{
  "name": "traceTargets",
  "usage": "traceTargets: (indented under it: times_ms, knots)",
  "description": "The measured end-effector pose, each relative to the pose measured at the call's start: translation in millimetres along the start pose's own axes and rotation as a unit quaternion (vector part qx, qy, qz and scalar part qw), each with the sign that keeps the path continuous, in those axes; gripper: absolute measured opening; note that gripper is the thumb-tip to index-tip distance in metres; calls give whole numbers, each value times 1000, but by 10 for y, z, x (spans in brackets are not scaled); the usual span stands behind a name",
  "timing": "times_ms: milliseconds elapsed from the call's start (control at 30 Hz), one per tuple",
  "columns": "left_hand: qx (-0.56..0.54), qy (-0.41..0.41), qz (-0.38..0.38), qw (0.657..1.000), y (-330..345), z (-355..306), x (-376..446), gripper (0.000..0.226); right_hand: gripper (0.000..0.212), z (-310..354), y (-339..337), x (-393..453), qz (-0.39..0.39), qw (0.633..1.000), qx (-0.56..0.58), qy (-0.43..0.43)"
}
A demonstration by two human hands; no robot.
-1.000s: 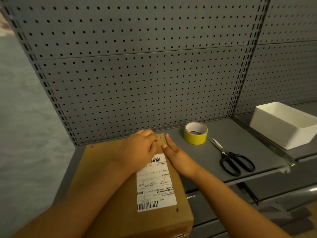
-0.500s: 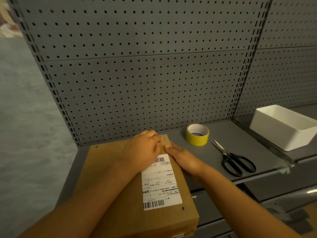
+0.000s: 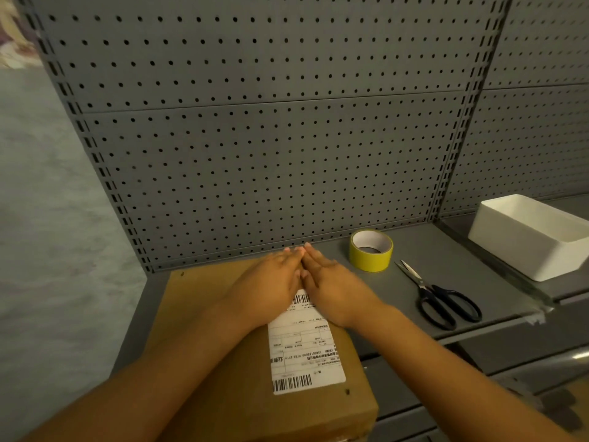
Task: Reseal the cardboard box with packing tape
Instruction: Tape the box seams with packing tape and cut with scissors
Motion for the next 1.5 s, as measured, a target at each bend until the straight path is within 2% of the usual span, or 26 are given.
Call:
traceTargets:
  times_ms: [100,233,300,367,433,500,567,633,733,800,900,1000,1067,1133,1200,1267,1333,1400,1467,1500]
  knots:
    - [72,9,29,997,-20,-15,62,48,54,-75,-32,49,32,999,15,14]
    - [33,-15,32,999,-14,14,27,49,57,-147,-64,-4,10,999,22,31]
    - [4,-35,60,998,11,70,14,53,58,-153,18,-62,59,995,67,38]
    - [0,-40,82,996,20,99,12,56,59,-172,-23,-23,83,995,26,43]
    - [26,-5,72,997,27,60,-11,56,58,-173,-45,3,52,997,15,46]
    - [39,11,53,998,37,44,-37,53,57,-122,35,-21,32,997,57,42]
    - [75,19,37,996,15,18,-15,51,57,-135,87,-17,54,994,81,48]
    - [115,30,17,993,-10,-47,8,52,57,-163,21,-2,69,994,51,64]
    - [110,13,28,993,-1,-65,46,53,58,-148,13,-34,38,996,53,58]
    - [123,22,29,992,-2,-86,67,53,59,-154,54,-63,64,994,72,55]
    - [109,27,-8,994,-49,-107,55,50,61,-217,-4,-21,82,994,22,72]
    - [36,19,49,998,-17,1,51,47,62,-116,23,-43,83,993,68,48]
    - [7,13,93,996,-4,82,67,48,64,-116,45,-59,106,993,34,39]
    - [22,24,104,994,12,72,55,50,65,-181,-2,-37,89,995,1,46]
    - [42,29,96,994,28,41,7,51,64,-149,21,-40,62,995,57,48]
    - [50,25,76,996,36,29,-27,51,64,-116,103,-66,77,983,162,39]
    - [45,20,55,997,5,8,-20,50,67,-207,85,-55,93,968,224,69]
    - [39,17,40,998,-11,-13,-14,50,70,-397,-48,-31,14,947,293,134]
    - [43,22,37,998,11,-34,-40,50,65,-475,-48,-101,-82,897,396,180]
    - [46,24,39,998,31,-39,-54,50,64,-408,64,-111,-75,882,434,170]
Point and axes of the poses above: each hand's wrist, its own x-axis towards the middle knuckle, its own y-axis out of the palm, z = x × y, the point moved 7 cm from there along x, towards the middle knuckle, and after that the axes turned 4 degrees about -z, right-handed, at the moved point
